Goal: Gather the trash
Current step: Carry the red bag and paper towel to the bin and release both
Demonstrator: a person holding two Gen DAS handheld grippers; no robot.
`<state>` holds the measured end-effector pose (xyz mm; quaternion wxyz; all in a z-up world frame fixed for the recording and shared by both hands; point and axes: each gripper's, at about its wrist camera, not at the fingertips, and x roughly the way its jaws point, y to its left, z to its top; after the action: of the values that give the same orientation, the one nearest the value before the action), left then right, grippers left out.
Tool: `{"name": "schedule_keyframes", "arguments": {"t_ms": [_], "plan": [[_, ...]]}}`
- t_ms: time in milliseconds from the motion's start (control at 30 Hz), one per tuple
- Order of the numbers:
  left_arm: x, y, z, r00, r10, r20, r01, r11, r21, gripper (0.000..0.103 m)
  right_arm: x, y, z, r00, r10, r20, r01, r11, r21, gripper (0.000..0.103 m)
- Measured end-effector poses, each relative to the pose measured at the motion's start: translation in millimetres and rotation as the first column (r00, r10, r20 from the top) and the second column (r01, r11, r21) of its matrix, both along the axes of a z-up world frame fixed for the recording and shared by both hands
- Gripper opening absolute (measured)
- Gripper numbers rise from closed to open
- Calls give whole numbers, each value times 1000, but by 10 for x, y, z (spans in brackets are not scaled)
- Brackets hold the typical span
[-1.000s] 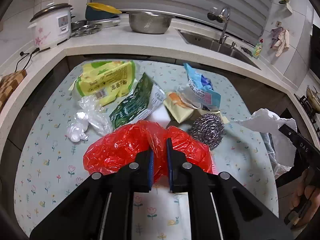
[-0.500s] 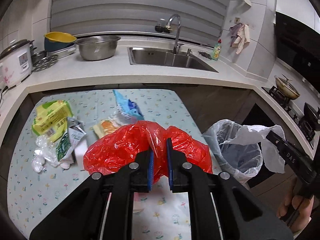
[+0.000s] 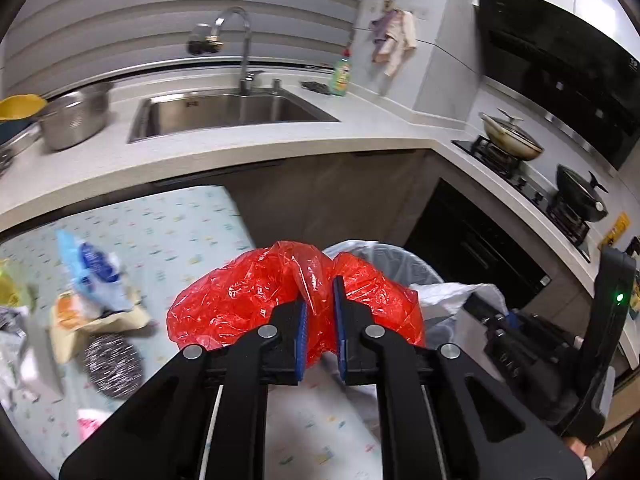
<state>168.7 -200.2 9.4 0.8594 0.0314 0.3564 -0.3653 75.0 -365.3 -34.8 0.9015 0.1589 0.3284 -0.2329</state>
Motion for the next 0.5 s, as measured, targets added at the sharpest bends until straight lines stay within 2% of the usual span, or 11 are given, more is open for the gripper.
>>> {"name": "schedule_keyframes", "arguments": {"t_ms": [133,233,300,367,500], "plan": [[78,-330,-140,999,-45,-26,45,999,21,11,47,-109,-90,1000,-20,-15,21,1000,21,7],[129,-538,-254,997,-67,-44,69,997,44,16,60,-152,-124,999,-33,-20,33,999,18,14],[153,-662,-321,995,-83,-62,87,995,52,18,64,-168,-130,999,-43,-19,43,999,13,24],[165,-728,-366,993,-96,-66,99,994,53,23,54,-173,-118,999,-50,-11,50,999,1,38],[168,-810,-368,995,-88,-54,90,995,45,41,18,-171,-63,997,-71,10,71,997,-19,56]]}}
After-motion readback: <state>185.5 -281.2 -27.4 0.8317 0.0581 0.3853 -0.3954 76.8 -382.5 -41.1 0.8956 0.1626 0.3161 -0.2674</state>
